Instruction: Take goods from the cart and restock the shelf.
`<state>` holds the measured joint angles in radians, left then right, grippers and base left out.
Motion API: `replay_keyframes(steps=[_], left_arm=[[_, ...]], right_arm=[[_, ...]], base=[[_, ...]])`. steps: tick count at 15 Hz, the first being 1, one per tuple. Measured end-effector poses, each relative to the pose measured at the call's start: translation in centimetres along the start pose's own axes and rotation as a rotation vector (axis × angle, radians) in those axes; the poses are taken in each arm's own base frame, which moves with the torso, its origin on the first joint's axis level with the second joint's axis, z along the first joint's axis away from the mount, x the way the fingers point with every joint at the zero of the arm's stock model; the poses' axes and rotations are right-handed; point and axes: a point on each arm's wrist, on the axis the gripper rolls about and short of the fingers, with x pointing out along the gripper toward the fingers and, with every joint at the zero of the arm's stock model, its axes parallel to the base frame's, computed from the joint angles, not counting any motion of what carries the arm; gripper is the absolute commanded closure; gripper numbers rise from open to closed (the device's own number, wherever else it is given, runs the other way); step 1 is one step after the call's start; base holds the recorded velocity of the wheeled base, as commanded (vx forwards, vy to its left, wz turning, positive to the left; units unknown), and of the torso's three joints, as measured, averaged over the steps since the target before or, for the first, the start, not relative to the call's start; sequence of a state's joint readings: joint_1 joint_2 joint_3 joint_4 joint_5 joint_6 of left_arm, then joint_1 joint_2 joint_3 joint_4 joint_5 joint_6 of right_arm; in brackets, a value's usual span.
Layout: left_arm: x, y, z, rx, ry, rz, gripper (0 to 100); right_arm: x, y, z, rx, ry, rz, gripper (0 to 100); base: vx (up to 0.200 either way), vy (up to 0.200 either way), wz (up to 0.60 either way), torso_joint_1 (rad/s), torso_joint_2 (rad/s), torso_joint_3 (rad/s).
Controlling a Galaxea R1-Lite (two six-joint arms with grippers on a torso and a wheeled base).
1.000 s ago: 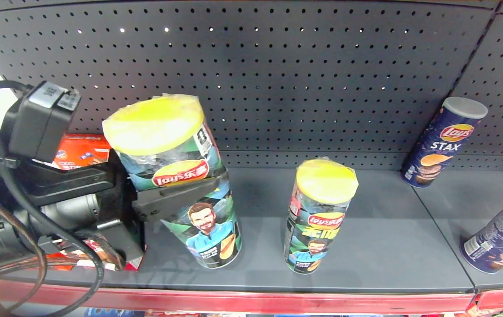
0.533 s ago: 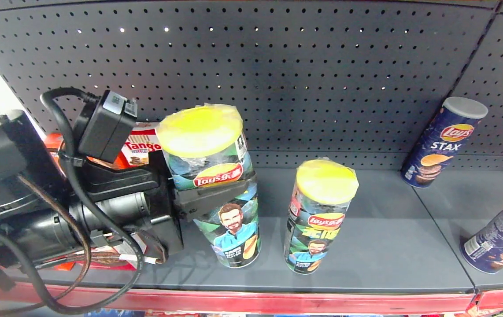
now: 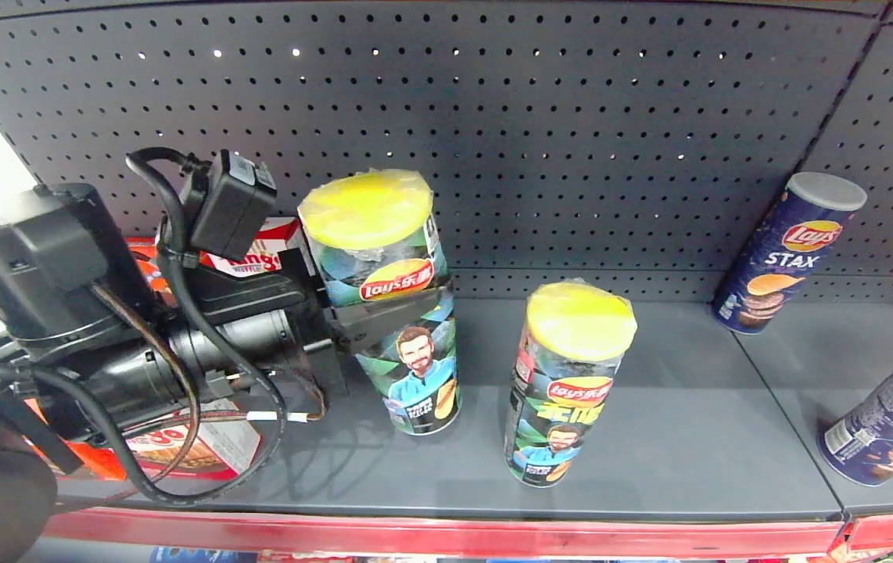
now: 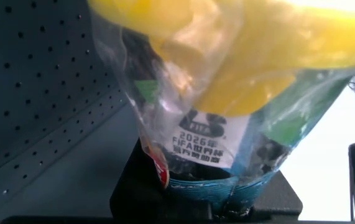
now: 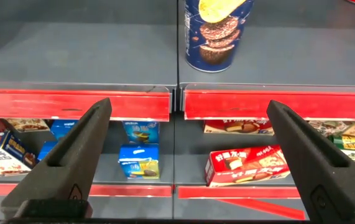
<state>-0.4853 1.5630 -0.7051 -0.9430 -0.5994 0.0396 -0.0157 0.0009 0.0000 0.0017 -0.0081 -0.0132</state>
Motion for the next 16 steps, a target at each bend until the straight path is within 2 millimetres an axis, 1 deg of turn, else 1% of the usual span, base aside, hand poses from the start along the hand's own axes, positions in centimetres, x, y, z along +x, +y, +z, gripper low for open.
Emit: replay_keyframes(steps=[1, 4, 9, 11, 14, 16], left_arm=[[0.2, 0.3, 0.0, 0.007, -0.011, 0.004, 100], [1.9, 1.5, 0.2, 0.035, -0.058, 0.008, 100], [3.2, 2.5, -0.1, 0.010, -0.026, 0.004, 100], [3.6, 3.3, -0.5, 0.008, -0.018, 0.016, 100], [4.7, 4.5, -0.4, 0.019, -0.029, 0.021, 100], [5.2, 5.4, -0.6, 0.019, -0.026, -0.009, 100]], right_arm=[[0.0, 0.0, 0.0, 0.000, 0.000, 0.000, 0], [0.0, 0.0, 0.0, 0.000, 0.000, 0.000, 0], [0.0, 0.0, 0.0, 0.000, 0.000, 0.001, 0], [0.0, 0.0, 0.0, 0.000, 0.000, 0.000, 0], [0.0, 0.0, 0.0, 0.000, 0.000, 0.001, 0], [0.0, 0.0, 0.0, 0.000, 0.000, 0.001, 0]], base=[[0.000, 0.000, 0.00, 0.000, 0.00, 0.000], [0.000, 0.000, 0.00, 0.000, 0.00, 0.000], [0.000, 0.000, 0.00, 0.000, 0.00, 0.000], [0.000, 0.000, 0.00, 0.000, 0.00, 0.000], [0.000, 0.000, 0.00, 0.000, 0.00, 0.000], [0.000, 0.000, 0.00, 0.000, 0.00, 0.000]])
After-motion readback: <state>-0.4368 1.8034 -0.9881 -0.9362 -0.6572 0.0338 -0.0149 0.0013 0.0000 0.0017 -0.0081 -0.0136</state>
